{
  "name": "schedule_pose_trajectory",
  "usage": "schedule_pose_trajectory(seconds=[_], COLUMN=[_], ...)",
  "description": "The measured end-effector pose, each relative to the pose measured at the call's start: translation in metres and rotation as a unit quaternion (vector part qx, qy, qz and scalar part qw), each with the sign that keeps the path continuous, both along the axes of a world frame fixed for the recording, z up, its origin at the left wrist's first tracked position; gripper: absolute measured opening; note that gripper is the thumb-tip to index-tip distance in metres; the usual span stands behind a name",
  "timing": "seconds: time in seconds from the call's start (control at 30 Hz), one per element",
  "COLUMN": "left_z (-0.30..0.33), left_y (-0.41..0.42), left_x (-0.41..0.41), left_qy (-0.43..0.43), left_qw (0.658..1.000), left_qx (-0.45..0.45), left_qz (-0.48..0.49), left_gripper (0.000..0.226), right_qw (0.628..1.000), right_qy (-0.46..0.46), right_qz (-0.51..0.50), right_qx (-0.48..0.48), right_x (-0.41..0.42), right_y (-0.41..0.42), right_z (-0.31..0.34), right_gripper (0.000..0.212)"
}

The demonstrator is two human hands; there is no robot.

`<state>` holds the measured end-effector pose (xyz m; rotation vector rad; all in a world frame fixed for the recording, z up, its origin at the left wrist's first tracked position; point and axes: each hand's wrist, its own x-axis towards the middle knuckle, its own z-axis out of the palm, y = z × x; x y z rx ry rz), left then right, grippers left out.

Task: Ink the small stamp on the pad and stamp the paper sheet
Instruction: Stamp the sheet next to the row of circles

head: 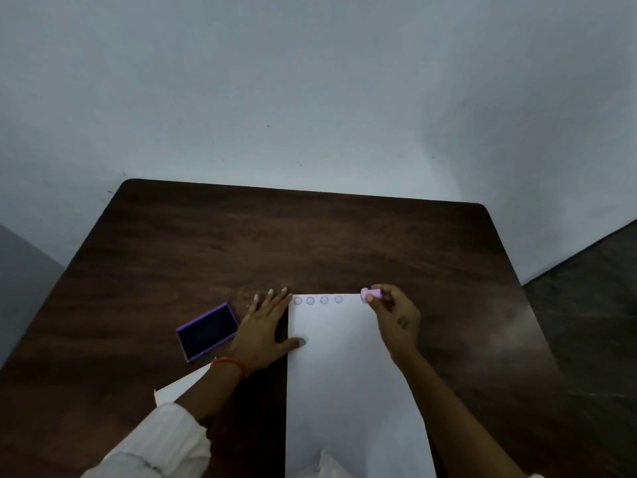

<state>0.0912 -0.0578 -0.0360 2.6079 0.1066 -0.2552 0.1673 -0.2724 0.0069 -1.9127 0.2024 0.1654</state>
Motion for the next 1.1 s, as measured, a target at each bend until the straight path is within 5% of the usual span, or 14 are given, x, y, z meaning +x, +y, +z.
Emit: schedule_pose_trajectory(seconds=[0.17,0.47,1.1], left_z=[-0.008,-0.006,-0.008], left_y=[0.003,0.002,0.003], left_x=[0.0,-0.001,-0.001], left_qy=[-0.001,0.015,0.022], left_qw=[1.0,1.0,1.0], left_qx=[0.0,-0.02,-0.021], left_qz=[-0.004,0.0,-0.001], left_gripper=[0.117,0.113,0.115], right_qw=[0.967,0.907,0.873], right_qy=[-0.143,-0.135,-0.106], right_qz=[0.103,0.214,0.253], right_qx=[-0.184,-0.337,-0.402], right_x=[0.01,0.017,0.024], right_y=[0.008,0.016,0.028], right_z=[-0.014,-0.015,-0.016], right_gripper=[0.013,0.025,0.025])
